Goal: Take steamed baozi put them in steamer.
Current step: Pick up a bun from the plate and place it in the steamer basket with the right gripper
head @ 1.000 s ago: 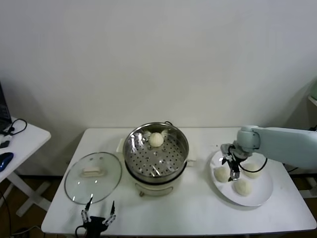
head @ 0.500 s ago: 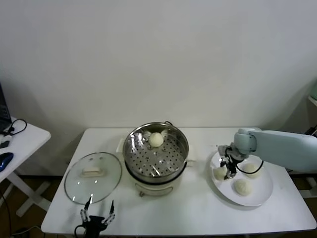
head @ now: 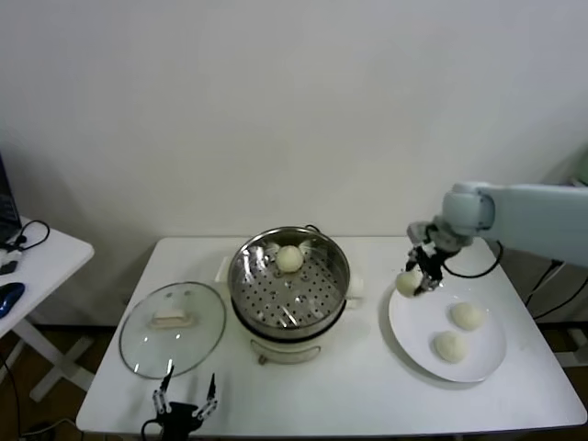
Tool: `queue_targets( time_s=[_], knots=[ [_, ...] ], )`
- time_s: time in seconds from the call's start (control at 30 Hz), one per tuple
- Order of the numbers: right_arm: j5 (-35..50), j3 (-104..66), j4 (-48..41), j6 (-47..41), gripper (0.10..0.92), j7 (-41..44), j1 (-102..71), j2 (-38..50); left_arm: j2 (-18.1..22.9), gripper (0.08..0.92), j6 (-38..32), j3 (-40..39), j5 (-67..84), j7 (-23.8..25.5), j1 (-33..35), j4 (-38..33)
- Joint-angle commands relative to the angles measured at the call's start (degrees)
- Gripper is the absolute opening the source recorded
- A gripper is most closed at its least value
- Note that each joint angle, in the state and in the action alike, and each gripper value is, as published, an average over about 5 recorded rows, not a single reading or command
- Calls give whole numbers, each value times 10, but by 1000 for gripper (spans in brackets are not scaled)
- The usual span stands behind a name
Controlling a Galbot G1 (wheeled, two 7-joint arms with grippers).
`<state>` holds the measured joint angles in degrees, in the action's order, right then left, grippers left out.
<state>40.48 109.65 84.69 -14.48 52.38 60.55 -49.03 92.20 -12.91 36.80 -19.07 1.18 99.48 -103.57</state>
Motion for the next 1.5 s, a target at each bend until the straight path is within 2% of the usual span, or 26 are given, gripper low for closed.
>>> queue_targets(
  time_s=[0.03, 0.23, 0.47, 0.83, 1.1, 1.5],
  knots=[
    [125, 23, 52, -3, 585, 37, 191, -50, -2, 823, 0, -2, 0, 0, 0, 1],
    [177, -77, 55, -48, 585, 0, 144, -109, -3, 823, -1, -4, -1, 1, -1, 2],
    [181, -141, 40, -96, 585, -56, 40, -202, -2, 823, -2, -4, 0, 1, -5, 3],
    [122, -156, -55, -116, 585, -94, -106, -303, 0, 823, -3, 2, 2, 2, -7, 0],
    [81, -160, -128, -112, 585, -100, -172, -338, 1, 823, -6, 5, 2, 1, -7, 0],
    [47, -158, -172, -106, 585, -113, -223, -370, 1, 823, -7, 7, 4, 1, -7, -3]
  ],
)
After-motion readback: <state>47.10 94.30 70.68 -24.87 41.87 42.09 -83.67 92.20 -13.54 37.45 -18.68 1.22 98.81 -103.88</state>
